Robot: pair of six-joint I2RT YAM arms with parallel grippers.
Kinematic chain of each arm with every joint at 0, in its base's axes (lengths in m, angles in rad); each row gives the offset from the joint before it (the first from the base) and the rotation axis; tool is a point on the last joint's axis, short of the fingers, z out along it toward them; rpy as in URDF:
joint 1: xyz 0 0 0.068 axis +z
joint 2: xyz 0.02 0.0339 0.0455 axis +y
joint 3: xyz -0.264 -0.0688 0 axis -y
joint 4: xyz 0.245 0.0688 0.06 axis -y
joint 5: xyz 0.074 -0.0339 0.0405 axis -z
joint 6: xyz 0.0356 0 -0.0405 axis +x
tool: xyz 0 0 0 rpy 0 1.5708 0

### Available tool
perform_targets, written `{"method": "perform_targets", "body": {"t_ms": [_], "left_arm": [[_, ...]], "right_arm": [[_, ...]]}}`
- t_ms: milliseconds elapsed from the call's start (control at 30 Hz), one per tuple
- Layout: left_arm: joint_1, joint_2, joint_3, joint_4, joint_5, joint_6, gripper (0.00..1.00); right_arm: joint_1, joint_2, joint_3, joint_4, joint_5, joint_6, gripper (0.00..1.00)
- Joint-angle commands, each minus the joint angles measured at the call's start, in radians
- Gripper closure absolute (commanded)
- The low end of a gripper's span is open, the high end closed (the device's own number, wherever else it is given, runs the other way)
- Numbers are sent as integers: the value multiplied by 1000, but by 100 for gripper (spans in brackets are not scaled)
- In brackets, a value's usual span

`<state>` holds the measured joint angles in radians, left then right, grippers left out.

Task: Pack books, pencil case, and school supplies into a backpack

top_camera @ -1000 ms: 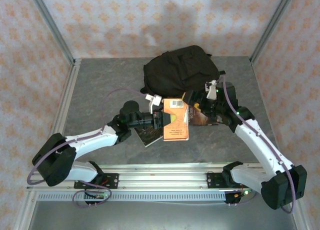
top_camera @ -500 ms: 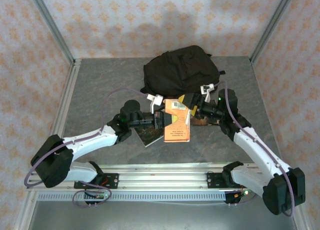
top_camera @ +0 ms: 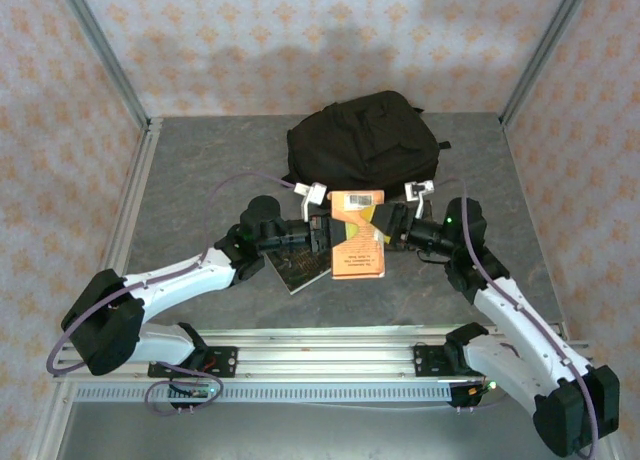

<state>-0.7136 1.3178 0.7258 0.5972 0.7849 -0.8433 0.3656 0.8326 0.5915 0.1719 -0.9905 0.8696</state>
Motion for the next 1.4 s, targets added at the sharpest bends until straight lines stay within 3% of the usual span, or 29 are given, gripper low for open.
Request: {"method": "perform_targets", "body": {"t_ms": [0, 100, 233, 300, 400, 500, 567, 667, 1000, 1133, 1367], "left_arm": [[-2, 1, 36, 58, 9, -19, 100], [-4, -1, 40, 53, 10, -23, 100], [-4, -6, 43, 39, 5, -33, 98], [-4, -13, 48, -3, -21, -34, 82], [-3, -35, 48, -56, -91, -74, 48], [-3, -78, 4, -48, -224, -174, 32], [-4, -112, -39, -15, -327, -249, 27], [-38, -149, -89, 41, -476, -317, 22], [-111, -98, -81, 90, -682, -436, 21], [-126, -53, -76, 113, -708, -488, 19], [-165, 20, 6, 135, -714, -465, 8]], "right_arm": [[7, -15, -2, 63, 2, 17, 48], [11, -13, 3, 61, 10, 16, 73], [12, -20, 15, 19, 30, -12, 99], [12, -37, 25, -26, 90, -26, 100], [12, -94, 31, -71, 255, 2, 100], [15, -167, 34, -128, 511, 111, 100], [23, -219, 8, -124, 675, 215, 100], [39, -227, 8, -125, 803, 315, 100], [93, -140, 16, -27, 896, 429, 100], [97, -129, 8, 10, 902, 454, 100], [108, -101, 2, 54, 908, 474, 100]]}}
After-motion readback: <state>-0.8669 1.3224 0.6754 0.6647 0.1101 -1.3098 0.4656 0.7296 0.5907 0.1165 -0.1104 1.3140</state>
